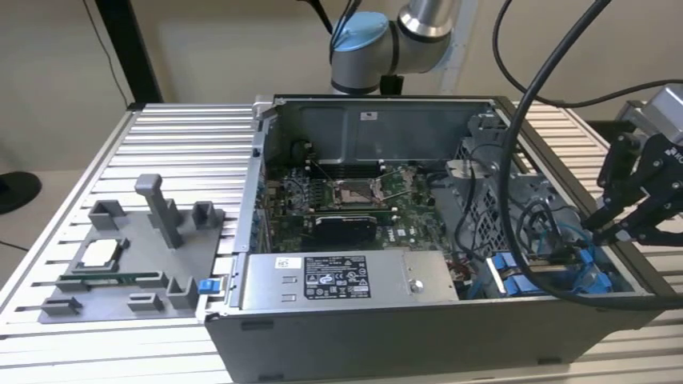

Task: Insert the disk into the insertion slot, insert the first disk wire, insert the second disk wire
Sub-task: 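Insert the second disk wire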

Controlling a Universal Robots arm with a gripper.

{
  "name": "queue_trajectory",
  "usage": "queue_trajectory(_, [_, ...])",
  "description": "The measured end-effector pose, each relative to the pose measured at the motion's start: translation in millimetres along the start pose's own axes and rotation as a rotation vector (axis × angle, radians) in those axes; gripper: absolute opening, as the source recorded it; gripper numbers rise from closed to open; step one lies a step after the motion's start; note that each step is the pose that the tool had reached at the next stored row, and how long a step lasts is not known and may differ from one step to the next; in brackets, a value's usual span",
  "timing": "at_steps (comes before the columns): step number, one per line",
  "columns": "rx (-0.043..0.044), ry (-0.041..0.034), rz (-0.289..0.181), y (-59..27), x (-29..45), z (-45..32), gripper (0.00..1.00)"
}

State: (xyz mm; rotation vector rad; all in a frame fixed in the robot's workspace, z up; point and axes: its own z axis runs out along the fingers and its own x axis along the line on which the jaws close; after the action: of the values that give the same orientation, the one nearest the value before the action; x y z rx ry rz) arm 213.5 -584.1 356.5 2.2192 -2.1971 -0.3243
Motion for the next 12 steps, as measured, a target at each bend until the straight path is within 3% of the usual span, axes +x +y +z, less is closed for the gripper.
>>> queue_trajectory(8, [-0.0082, -0.0001, 0.001, 0.0, 0.1, 0.1, 0.0])
queue_trajectory(12, [-0.0082, -0.0001, 0.001, 0.0, 0.1, 0.1, 0.0])
